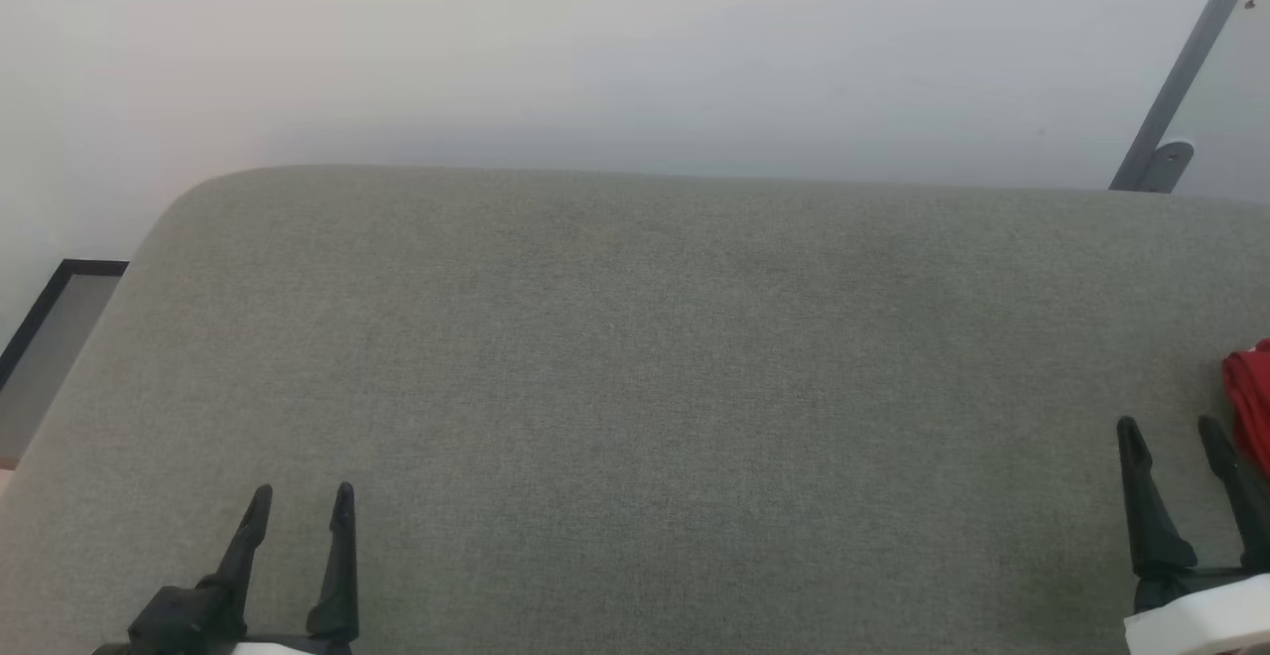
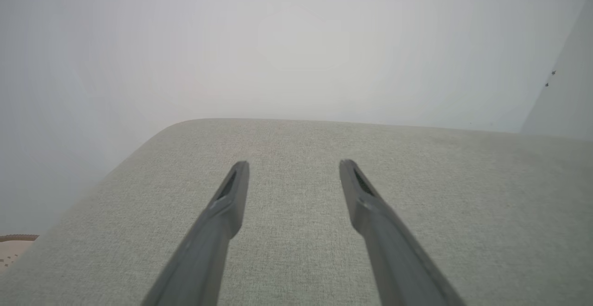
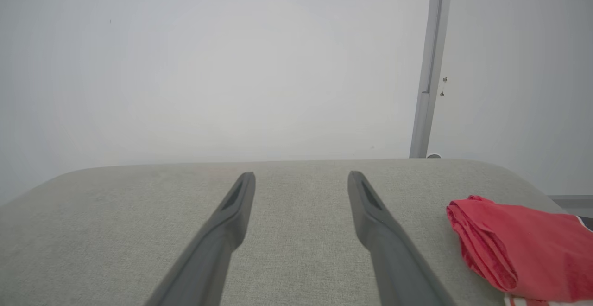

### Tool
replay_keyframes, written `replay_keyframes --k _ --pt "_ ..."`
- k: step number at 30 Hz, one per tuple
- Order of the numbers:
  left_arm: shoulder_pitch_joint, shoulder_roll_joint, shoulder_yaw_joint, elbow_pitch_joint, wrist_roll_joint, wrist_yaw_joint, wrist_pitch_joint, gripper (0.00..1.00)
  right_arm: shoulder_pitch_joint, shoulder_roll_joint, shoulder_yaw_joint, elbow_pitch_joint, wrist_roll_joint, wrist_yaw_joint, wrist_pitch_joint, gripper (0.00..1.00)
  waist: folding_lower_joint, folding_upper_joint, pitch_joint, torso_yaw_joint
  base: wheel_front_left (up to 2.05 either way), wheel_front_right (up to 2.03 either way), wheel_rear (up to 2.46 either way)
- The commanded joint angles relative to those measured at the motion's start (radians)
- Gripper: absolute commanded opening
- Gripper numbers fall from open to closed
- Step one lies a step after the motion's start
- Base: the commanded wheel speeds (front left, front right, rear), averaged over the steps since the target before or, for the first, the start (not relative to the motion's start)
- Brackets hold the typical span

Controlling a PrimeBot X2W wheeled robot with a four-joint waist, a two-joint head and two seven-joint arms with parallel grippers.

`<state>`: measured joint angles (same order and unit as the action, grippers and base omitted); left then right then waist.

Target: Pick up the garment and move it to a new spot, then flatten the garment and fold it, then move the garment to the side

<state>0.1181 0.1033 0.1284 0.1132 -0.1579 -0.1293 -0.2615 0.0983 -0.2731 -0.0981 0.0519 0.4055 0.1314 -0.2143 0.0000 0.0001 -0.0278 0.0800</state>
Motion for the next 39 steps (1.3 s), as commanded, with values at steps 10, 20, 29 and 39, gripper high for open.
replay_keyframes --k 10,20,29,39 --pt "-0.004 -0.019 0.004 0.046 -0.064 0.000 0.024 0.00 0.002 0.032 0.004 0.039 0.060 0.000 0.014 0.00 0.0000 -0.0001 0.001 -0.005 0.00 0.00 0.00" --pt "-0.031 -0.023 0.000 0.054 -0.237 0.000 0.067 0.00 -0.026 0.055 0.001 0.057 0.203 0.000 0.053 0.00 0.0000 -0.0001 0.004 -0.010 0.00 0.00 0.00" --pt "-0.060 -0.027 -0.003 0.063 -0.409 0.000 0.110 0.00 -0.052 0.078 -0.002 0.076 0.345 0.000 0.092 0.00 0.0000 -0.0001 0.006 -0.016 0.00 0.00 0.00" --pt "-0.085 -0.030 -0.005 0.073 -0.562 -0.001 0.148 0.00 -0.077 0.099 -0.004 0.092 0.471 0.000 0.127 0.00 0.0000 -0.0001 0.008 -0.023 0.00 0.00 0.00"
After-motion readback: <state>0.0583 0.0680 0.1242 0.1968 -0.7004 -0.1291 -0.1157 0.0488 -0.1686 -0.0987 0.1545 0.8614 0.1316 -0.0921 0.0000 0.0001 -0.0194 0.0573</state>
